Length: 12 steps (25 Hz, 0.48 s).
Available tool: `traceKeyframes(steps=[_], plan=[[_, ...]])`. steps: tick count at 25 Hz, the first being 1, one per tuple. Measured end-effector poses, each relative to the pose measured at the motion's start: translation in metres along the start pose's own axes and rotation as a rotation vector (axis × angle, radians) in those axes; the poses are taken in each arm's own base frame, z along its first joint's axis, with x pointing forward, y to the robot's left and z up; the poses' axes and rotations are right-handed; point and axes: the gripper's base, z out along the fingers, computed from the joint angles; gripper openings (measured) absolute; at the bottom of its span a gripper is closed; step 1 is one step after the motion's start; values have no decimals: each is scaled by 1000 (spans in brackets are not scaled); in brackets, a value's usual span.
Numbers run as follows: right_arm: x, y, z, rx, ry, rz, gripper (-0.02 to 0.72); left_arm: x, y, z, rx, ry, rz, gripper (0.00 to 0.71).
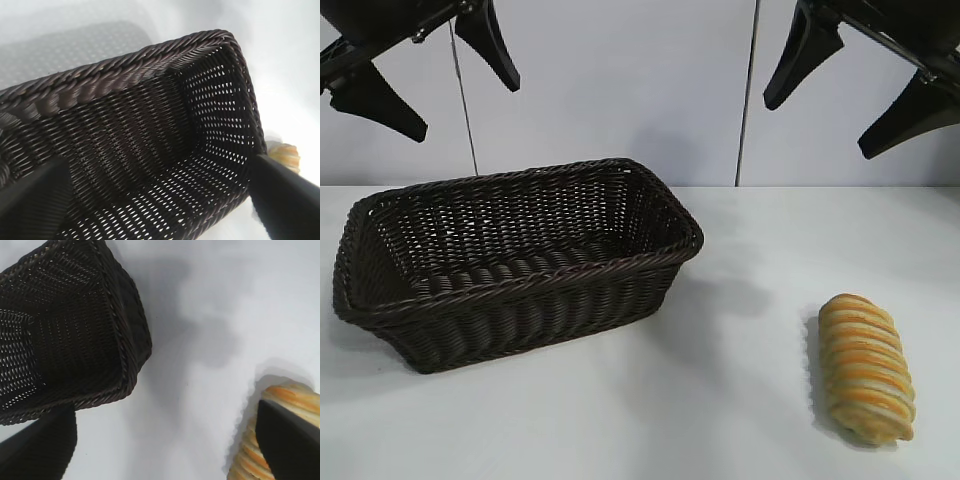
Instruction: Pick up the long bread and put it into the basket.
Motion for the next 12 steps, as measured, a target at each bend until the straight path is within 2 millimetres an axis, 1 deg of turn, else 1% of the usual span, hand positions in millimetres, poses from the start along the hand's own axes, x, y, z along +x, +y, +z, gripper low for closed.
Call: traceKeyframes(steps=[3,7,12], plan=[[0,0,0,1,2,-1,696,11,10,15,-50,32,-18,695],[1,0,0,0,10,-1,696,25,23,39,-71,35,-42,695],[1,0,0,1,10,-2,696,27,44,63,-89,35,-72,695]])
